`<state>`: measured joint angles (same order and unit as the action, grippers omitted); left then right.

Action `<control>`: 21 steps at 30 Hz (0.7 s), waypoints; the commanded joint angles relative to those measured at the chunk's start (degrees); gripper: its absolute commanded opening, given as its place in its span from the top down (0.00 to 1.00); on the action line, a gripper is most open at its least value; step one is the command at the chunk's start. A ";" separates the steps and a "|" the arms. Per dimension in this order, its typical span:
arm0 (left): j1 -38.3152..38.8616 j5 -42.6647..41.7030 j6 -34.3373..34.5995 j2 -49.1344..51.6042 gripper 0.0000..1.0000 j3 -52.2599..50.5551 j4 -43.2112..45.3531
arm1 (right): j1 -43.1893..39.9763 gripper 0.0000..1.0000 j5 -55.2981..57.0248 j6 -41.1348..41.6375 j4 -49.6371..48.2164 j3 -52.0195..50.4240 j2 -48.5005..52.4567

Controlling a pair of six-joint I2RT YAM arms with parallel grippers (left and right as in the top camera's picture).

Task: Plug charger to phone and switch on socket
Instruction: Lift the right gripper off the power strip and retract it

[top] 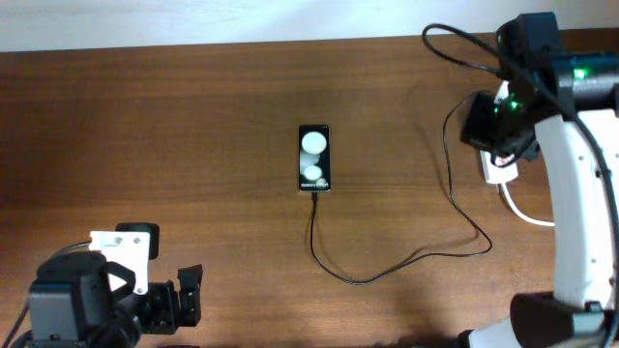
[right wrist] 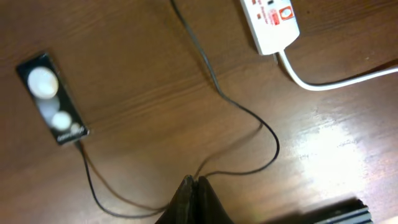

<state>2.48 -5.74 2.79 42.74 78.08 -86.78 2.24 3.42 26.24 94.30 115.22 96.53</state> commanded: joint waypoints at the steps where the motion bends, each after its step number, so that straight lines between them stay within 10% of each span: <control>1: -0.13 0.24 -0.04 -0.17 0.01 0.02 0.11 | 3.13 0.96 0.33 -0.57 1.73 0.09 -5.42; 13: -0.13 0.24 -0.04 -0.17 0.01 0.02 0.11 | 12.04 0.92 3.87 -0.52 2.86 -9.31 -24.52; 14: -0.13 0.24 -0.04 -0.17 0.01 0.02 0.11 | 12.04 0.78 4.44 -0.52 2.93 -10.25 -25.03; 15: -0.13 0.24 -0.04 -0.17 0.01 0.02 0.11 | 12.04 0.01 4.79 -0.52 2.99 -11.50 -25.42; 21: -0.13 0.24 -0.04 -0.17 0.01 0.02 0.11 | 12.04 0.01 4.79 -0.52 2.95 -12.31 -22.36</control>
<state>2.48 -5.72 2.79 42.74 78.11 -86.80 13.82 6.92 25.50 96.97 103.22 72.75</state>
